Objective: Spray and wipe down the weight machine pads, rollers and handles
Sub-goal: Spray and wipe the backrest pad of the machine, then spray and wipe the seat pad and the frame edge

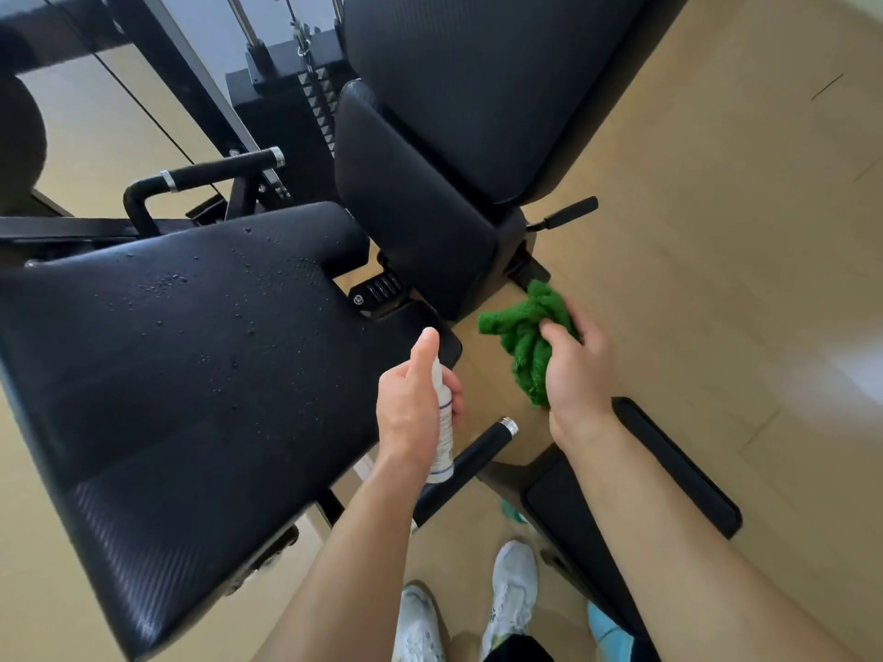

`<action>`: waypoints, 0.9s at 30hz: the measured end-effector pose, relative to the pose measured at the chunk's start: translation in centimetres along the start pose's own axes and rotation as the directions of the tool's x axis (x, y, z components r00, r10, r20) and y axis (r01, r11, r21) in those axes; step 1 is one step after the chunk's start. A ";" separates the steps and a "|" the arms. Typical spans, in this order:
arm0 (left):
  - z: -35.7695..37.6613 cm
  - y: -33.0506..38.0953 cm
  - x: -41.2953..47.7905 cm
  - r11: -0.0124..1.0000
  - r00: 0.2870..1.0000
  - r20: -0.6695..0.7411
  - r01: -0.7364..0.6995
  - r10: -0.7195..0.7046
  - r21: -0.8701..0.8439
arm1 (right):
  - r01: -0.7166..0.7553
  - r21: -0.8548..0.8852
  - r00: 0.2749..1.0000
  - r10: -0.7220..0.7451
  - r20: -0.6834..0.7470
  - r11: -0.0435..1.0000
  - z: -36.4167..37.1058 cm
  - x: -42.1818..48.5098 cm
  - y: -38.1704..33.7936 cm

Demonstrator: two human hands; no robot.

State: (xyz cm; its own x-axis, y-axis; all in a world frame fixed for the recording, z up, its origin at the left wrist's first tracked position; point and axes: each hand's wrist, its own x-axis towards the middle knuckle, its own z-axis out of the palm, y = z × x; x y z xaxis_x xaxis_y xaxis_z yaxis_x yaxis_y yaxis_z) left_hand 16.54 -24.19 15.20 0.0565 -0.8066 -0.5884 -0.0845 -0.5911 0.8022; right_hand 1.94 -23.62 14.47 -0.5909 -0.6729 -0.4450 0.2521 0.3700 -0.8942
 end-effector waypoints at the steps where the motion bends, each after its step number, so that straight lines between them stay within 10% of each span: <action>1: 0.0 -0.3 -0.6 1.000 1.000 0.008 0.024 -0.023 -0.011 | -0.044 0.027 0.999 0.044 -0.006 0.999 -0.9 -0.6 0.3; 13: -0.2 -8.4 -8.5 0.982 0.984 -0.036 0.169 -0.173 -0.079 | -0.289 0.145 0.943 0.307 -0.125 0.946 -7.8 -6.9 5.1; 27: 1.1 -17.9 -11.6 0.981 0.920 -0.368 0.072 -0.134 -0.179 | -0.224 -0.050 0.973 0.226 0.049 0.973 -11.1 -11.0 12.3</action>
State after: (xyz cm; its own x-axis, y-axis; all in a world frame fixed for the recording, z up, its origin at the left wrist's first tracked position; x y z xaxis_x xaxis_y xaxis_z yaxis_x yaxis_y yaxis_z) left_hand 16.30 -4.23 7.54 0.4298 -0.6642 -0.6117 0.0988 -0.6388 0.7630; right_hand 3.03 -4.59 8.91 -0.4803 -0.6024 -0.6375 0.3395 0.5426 -0.7684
